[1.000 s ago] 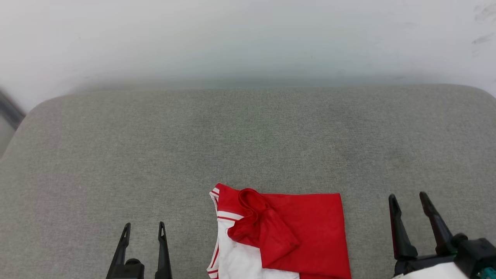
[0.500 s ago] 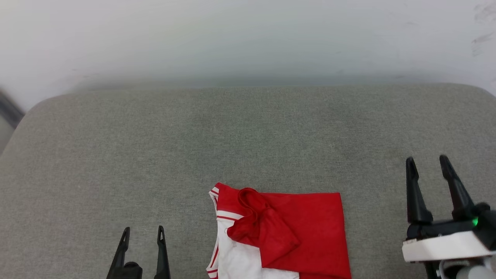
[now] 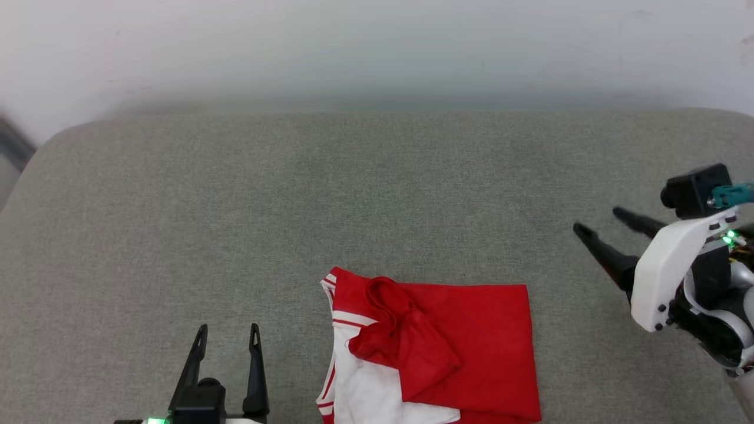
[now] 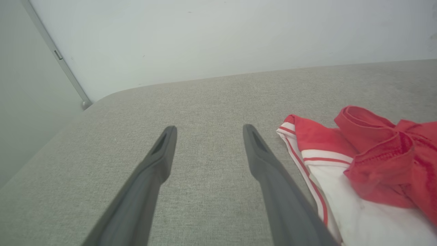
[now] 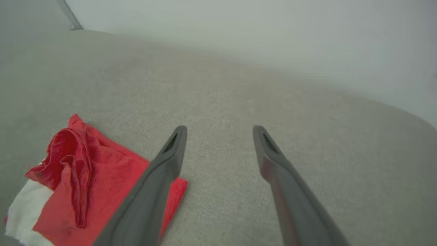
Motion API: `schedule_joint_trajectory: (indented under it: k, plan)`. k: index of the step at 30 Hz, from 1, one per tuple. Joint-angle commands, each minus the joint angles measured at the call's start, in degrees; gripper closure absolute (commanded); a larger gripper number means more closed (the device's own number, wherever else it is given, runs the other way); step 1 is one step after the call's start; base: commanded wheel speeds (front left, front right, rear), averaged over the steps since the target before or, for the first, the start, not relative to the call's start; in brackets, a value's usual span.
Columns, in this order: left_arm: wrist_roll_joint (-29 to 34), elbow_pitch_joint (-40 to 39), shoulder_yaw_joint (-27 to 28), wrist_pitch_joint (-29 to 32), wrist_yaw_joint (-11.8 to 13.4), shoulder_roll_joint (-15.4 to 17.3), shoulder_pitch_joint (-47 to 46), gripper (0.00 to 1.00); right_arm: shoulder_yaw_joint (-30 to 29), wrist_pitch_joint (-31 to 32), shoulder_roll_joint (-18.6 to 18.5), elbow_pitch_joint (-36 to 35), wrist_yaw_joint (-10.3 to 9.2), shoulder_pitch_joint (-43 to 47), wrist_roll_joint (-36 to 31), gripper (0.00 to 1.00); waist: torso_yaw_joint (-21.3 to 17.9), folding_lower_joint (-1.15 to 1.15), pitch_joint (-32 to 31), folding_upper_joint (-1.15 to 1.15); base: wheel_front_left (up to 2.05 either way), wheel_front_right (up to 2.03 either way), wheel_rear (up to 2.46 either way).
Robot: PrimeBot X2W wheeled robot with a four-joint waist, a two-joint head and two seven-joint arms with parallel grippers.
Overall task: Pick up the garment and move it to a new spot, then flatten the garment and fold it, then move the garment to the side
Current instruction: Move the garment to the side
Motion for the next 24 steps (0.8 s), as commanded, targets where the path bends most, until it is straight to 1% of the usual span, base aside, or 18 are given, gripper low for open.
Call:
schedule_joint_trajectory:
  k: [1,2,4,6,8,9,15,19,20,24]
  plan:
    - [0.3,0.0,-0.2,-0.2,-0.3,0.0,-1.2,0.00,1.9,7.7,-2.5,0.7,-0.02,-0.7,7.3,0.00,0.4,0.00,0.8,0.00,0.00,0.00,0.00]
    - [0.3,-0.1,-0.3,-0.2,-0.4,0.0,-1.4,0.00,2.4,11.6,-3.9,0.9,-0.02,-0.6,11.1,0.00,0.5,0.00,1.1,0.00,0.00,0.00,0.00]
    - [0.3,-0.1,-0.4,-0.2,-0.4,-0.1,-2.0,0.00,2.6,18.3,-5.1,1.7,-0.02,0.3,18.7,0.00,0.8,0.00,1.7,0.00,0.00,0.00,0.00]
    - [0.3,-0.2,-0.5,-0.2,-0.6,-0.2,-2.5,0.00,1.4,23.6,-5.1,3.4,-0.02,1.8,25.3,0.00,1.2,0.00,2.4,0.00,0.00,0.00,0.00]
    - [0.4,-0.2,-0.7,-0.2,-0.8,-0.3,-3.3,0.00,0.8,26.7,-5.6,4.1,-0.02,2.6,28.9,0.00,1.8,0.00,3.4,0.00,0.00,0.00,0.00]
    - [0.4,-0.2,-0.9,-0.2,-0.9,-0.4,-4.3,0.00,0.7,29.0,-4.4,5.1,-0.02,4.4,32.1,0.00,2.6,0.00,4.9,0.00,0.00,0.00,0.00]
    - [0.5,-0.5,-1.5,-0.2,-1.1,-0.6,-5.9,0.00,2.1,29.0,-0.8,7.1,-0.02,5.6,33.7,0.00,4.2,0.00,7.5,0.00,0.00,0.00,0.00]
    - [0.6,-0.6,-1.9,-0.2,-1.3,-0.7,-6.9,0.00,4.4,28.4,1.8,9.5,-0.04,5.5,32.5,0.00,5.0,0.00,8.8,0.00,0.00,0.00,0.00]
    - [0.6,-0.6,-1.9,-0.2,-1.3,-0.7,-6.9,0.00,4.4,28.4,1.8,9.5,-0.04,5.5,32.5,0.00,5.0,0.00,8.8,0.00,0.00,0.00,0.00]
    - [0.3,-0.6,-2.2,-0.2,-1.1,-0.8,-7.3,0.00,7.0,28.1,3.8,12.1,-0.08,6.2,31.4,0.00,5.6,0.00,9.6,0.00,0.00,0.00,0.00]
